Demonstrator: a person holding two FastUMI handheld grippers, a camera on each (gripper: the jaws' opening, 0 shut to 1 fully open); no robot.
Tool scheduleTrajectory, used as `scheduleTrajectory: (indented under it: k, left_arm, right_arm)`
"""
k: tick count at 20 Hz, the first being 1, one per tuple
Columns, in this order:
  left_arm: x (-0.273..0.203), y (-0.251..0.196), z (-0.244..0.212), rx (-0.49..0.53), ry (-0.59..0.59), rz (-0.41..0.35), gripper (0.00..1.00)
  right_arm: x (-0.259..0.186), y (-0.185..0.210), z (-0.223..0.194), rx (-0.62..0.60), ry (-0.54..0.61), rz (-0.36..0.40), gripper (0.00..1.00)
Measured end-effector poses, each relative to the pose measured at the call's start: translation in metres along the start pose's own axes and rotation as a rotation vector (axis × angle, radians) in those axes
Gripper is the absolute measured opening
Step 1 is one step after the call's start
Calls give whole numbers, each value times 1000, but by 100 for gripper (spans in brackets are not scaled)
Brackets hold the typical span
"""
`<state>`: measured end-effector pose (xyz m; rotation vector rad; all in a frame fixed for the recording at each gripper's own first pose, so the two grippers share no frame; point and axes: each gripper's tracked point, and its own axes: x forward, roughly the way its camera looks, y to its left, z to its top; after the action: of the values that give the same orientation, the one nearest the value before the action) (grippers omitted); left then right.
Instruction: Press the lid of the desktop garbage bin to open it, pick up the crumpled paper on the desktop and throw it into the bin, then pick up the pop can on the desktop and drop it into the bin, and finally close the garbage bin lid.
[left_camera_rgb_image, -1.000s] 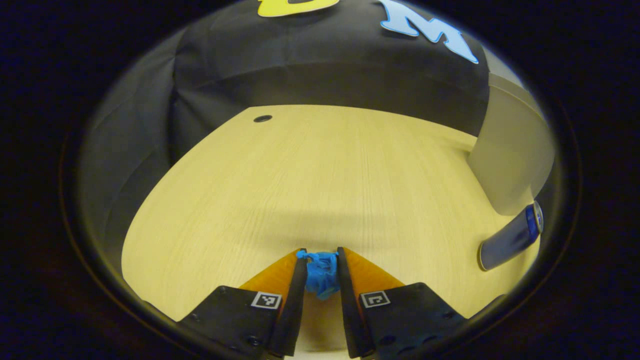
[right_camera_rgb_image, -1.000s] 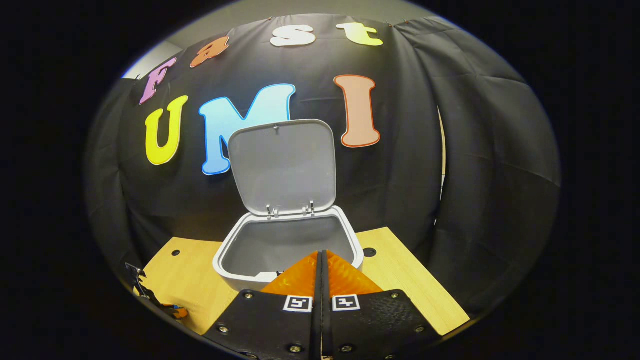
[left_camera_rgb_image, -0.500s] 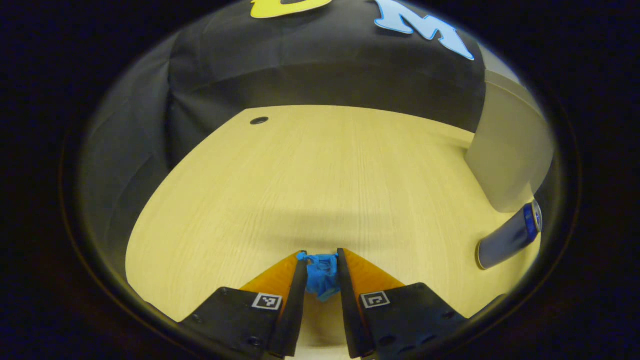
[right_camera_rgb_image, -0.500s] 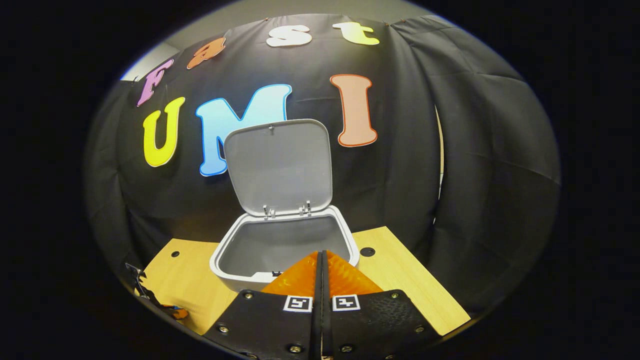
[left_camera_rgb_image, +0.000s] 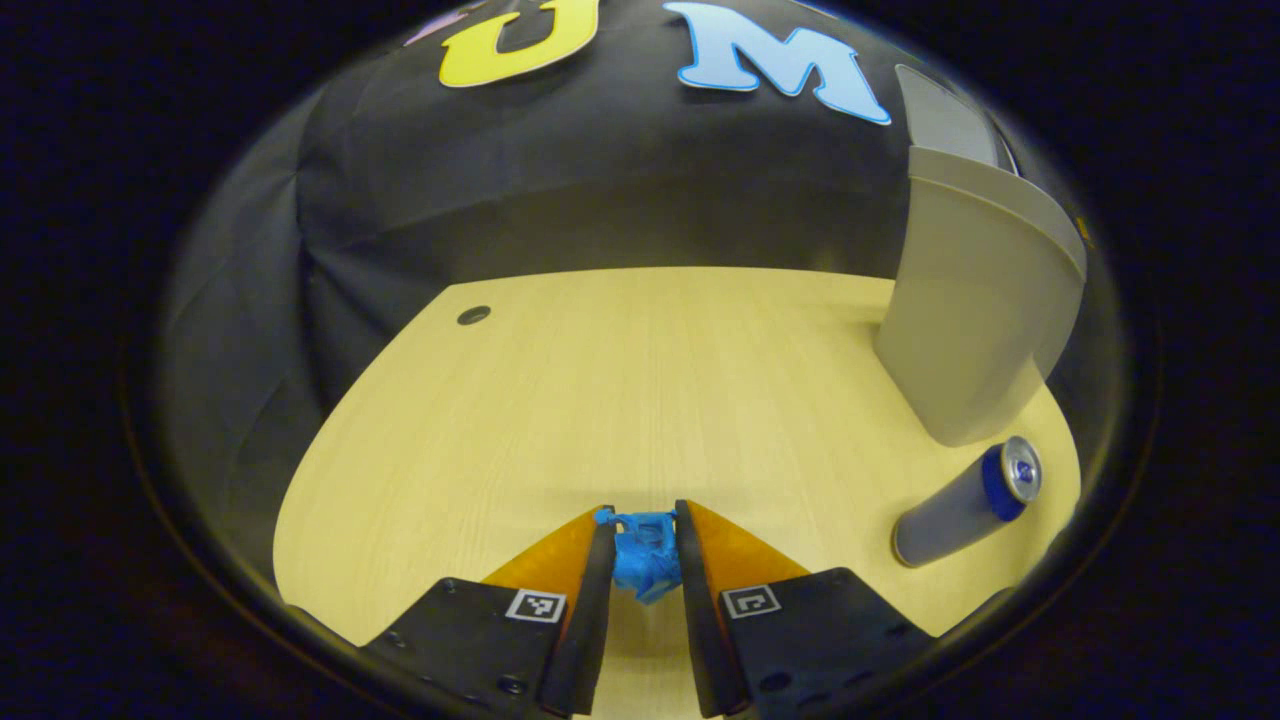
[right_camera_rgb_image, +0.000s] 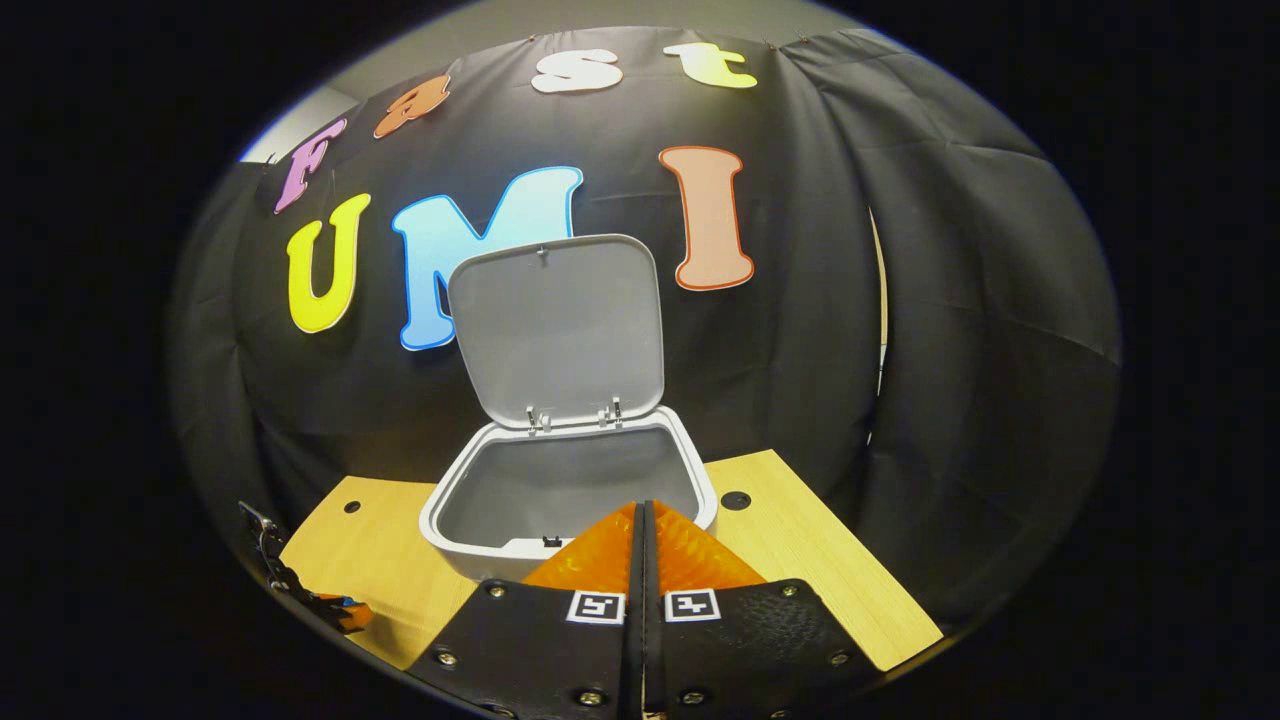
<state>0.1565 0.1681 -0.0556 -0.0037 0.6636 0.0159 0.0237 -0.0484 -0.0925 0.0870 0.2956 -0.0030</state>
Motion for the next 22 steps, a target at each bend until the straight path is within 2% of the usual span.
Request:
scheduleTrajectory:
  k: [2,3,4,5,7,10,14,17,19,20,22]
  left_arm:
    - [-23,-20,13,28,-30,-13,45]
    - [-26,-26,19,44,-44,-27,45]
    - [-31,-34,23,59,-56,-42,40]
    - [-36,-42,29,70,-65,-55,42]
    - [-44,-56,45,71,-92,-83,40]
    - [-60,-71,77,70,-151,-113,45]
    - [-86,-89,128,95,-246,-152,42]
    - [-103,-100,166,77,-313,-175,40]
    - [-114,-107,193,57,-353,-189,42]
    - [-117,-109,205,47,-370,-198,40]
    - [-125,-115,231,41,-407,-213,45]
  right_arm:
    - [-3,0,-3,-2,6,4,0]
    - [-4,0,-4,-2,9,6,0]
    - [-6,0,-7,-3,14,9,0]
    - [-7,0,-9,-3,18,11,0]
    - [-9,0,-12,2,24,16,0]
    - [-11,1,-15,10,28,23,0]
    - [-11,5,-19,29,30,32,0]
    - [-12,10,-23,32,34,44,0]
    - [-13,14,-25,26,38,55,0]
    - [-12,14,-25,25,38,58,0]
    - [-13,14,-25,26,37,62,0]
